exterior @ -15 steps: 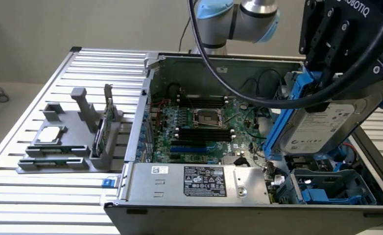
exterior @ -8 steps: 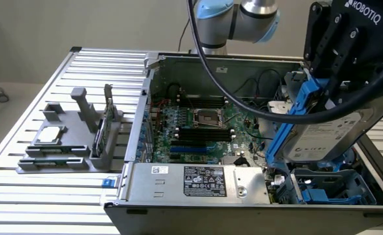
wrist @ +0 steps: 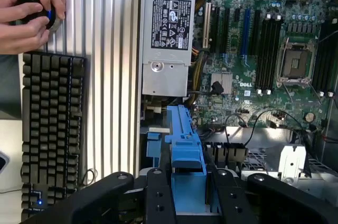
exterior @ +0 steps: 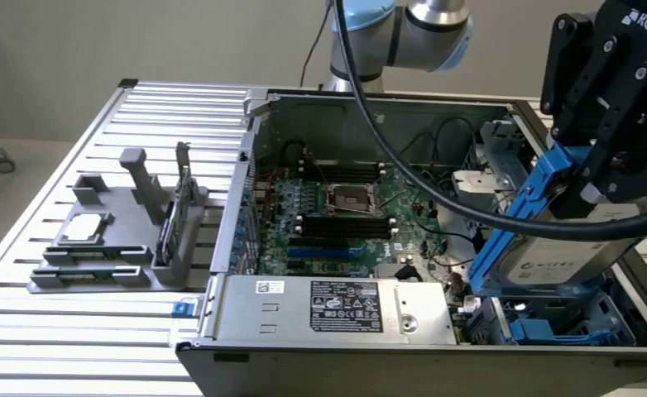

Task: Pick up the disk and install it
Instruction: 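Pick up the disk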

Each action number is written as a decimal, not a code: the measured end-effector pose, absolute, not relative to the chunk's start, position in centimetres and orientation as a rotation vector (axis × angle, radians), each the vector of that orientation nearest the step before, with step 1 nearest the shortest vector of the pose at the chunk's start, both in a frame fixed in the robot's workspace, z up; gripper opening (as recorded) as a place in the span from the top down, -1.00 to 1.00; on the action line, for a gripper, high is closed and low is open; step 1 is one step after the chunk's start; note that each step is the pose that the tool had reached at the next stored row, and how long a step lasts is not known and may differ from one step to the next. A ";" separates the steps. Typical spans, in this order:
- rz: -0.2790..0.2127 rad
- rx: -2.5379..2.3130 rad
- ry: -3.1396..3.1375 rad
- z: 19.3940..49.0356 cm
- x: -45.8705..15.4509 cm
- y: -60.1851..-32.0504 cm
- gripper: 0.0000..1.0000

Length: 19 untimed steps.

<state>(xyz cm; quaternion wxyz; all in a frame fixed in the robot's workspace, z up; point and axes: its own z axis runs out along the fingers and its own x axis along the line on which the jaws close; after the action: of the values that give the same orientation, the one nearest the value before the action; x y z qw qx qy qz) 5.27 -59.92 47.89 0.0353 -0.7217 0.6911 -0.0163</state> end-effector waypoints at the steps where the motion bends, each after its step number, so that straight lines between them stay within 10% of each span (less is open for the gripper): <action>1: -0.051 -2.218 2.124 47.9 5.7 -60.0 0.35; 19: -0.058 -2.206 2.140 46.3 9.4 -60.7 0.35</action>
<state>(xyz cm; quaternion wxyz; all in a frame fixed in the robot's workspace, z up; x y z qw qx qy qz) 9.42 -60.73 46.29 0.0338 -0.7173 0.6957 -0.0190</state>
